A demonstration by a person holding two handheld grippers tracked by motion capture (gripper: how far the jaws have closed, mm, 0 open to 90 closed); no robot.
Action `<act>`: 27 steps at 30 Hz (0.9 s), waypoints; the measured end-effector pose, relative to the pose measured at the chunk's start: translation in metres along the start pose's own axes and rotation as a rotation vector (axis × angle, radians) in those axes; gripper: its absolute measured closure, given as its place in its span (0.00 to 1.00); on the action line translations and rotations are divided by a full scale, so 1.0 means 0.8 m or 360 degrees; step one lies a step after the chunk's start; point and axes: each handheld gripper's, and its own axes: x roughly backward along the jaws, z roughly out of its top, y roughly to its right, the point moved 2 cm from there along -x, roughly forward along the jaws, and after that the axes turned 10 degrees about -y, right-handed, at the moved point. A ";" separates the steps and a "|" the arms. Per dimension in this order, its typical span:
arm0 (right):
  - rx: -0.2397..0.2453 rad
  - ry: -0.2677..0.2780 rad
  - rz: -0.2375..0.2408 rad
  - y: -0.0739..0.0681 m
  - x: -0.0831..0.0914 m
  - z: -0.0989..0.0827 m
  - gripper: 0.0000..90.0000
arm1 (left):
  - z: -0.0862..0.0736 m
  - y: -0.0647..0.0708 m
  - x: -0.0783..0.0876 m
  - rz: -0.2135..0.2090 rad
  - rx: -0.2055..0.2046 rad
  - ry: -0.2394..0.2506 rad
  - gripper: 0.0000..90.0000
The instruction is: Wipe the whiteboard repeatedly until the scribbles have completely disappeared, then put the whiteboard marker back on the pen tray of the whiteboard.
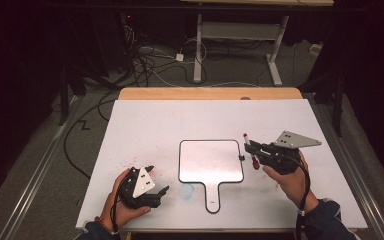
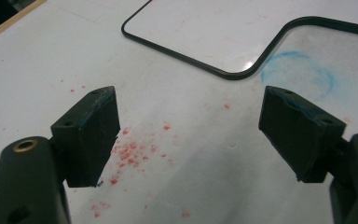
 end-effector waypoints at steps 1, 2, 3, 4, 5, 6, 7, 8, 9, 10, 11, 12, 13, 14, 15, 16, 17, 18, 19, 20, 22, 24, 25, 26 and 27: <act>-0.0018 -0.0019 0.0000 -0.001 0.002 -0.003 0.90 | 0.000 0.000 0.000 0.0001 0.0000 0.0001 0.22; -0.0038 -0.0047 -0.0008 -0.002 0.003 -0.007 0.90 | 0.000 0.000 0.001 0.0005 -0.0001 0.0007 0.22; -0.0044 -0.0073 -0.0012 -0.002 0.003 -0.010 0.90 | 0.001 -0.001 0.001 0.0007 0.0000 0.0014 0.22; -0.0061 -0.0106 -0.0005 -0.002 0.001 -0.014 0.90 | 0.002 -0.001 0.001 0.0008 0.0004 0.0024 0.22; -0.0081 -0.0147 -0.0012 0.000 -0.001 -0.018 0.90 | 0.003 -0.001 0.001 0.0005 0.0003 0.0023 0.22; -0.0109 -0.0190 -0.0017 0.003 -0.005 -0.021 0.90 | 0.003 -0.001 0.000 0.0004 0.0000 0.0017 0.22; -0.0138 -0.0208 -0.0002 0.006 -0.009 -0.025 0.90 | 0.002 -0.001 -0.001 0.0006 -0.0006 0.0010 0.22; -0.0168 -0.0225 0.0015 0.009 -0.013 -0.028 0.90 | 0.002 0.000 -0.001 0.0004 -0.0008 0.0008 0.22; -0.0182 -0.0252 0.0024 0.010 -0.019 -0.031 0.90 | 0.002 0.000 0.000 0.0002 -0.0009 0.0010 0.22; -0.0186 -0.0271 0.0027 0.011 -0.023 -0.033 0.90 | 0.002 0.000 0.000 0.0003 -0.0007 0.0013 0.22; -0.0193 -0.0285 0.0027 0.011 -0.028 -0.034 0.90 | 0.002 -0.001 0.000 0.0003 -0.0002 0.0016 0.22; -0.0195 -0.0303 0.0029 0.012 -0.033 -0.036 0.90 | 0.002 -0.001 -0.001 0.0002 0.0001 0.0015 0.22; -0.0204 -0.0321 0.0032 0.012 -0.038 -0.037 0.90 | 0.003 -0.001 -0.001 0.0001 0.0000 0.0014 0.22; -0.0217 -0.0332 0.0028 0.012 -0.042 -0.038 0.90 | 0.004 0.000 -0.001 0.0002 -0.0006 0.0015 0.22; -0.0209 -0.0339 0.0016 0.014 -0.047 -0.039 0.90 | 0.005 0.000 -0.001 0.0001 -0.0013 0.0018 0.22; -0.0218 -0.0360 0.0012 0.014 -0.052 -0.040 0.90 | 0.006 0.001 -0.001 0.0000 -0.0020 0.0018 0.22; -0.0209 -0.0370 0.0007 0.014 -0.057 -0.041 0.90 | 0.006 0.002 -0.002 -0.0002 -0.0026 0.0014 0.22; -0.0212 -0.0386 0.0005 0.015 -0.063 -0.042 0.90 | 0.006 0.003 -0.004 -0.0007 -0.0030 0.0005 0.22; -0.0222 -0.0403 0.0003 0.016 -0.068 -0.043 0.90 | 0.006 0.003 -0.005 -0.0012 -0.0034 -0.0004 0.22; -0.0229 -0.0416 -0.0010 0.016 -0.074 -0.044 0.90 | 0.006 0.003 -0.005 -0.0014 -0.0036 -0.0006 0.22; -0.0240 -0.0431 -0.0017 0.016 -0.084 -0.045 0.90 | 0.005 0.004 -0.004 -0.0016 -0.0039 -0.0004 0.22; -0.0209 -0.0459 -0.0050 0.016 -0.094 -0.046 0.89 | 0.005 0.003 -0.003 -0.0017 -0.0035 0.0003 0.22; -0.0213 -0.0466 -0.0054 0.017 -0.099 -0.046 0.89 | 0.005 0.003 -0.003 -0.0015 -0.0032 0.0001 0.22; -0.0213 -0.0478 -0.0070 0.019 -0.105 -0.047 0.89 | 0.005 0.003 -0.004 -0.0015 -0.0029 0.0000 0.22; -0.0205 -0.0494 -0.0089 0.021 -0.110 -0.048 0.89 | 0.005 0.003 -0.004 -0.0017 -0.0027 0.0002 0.22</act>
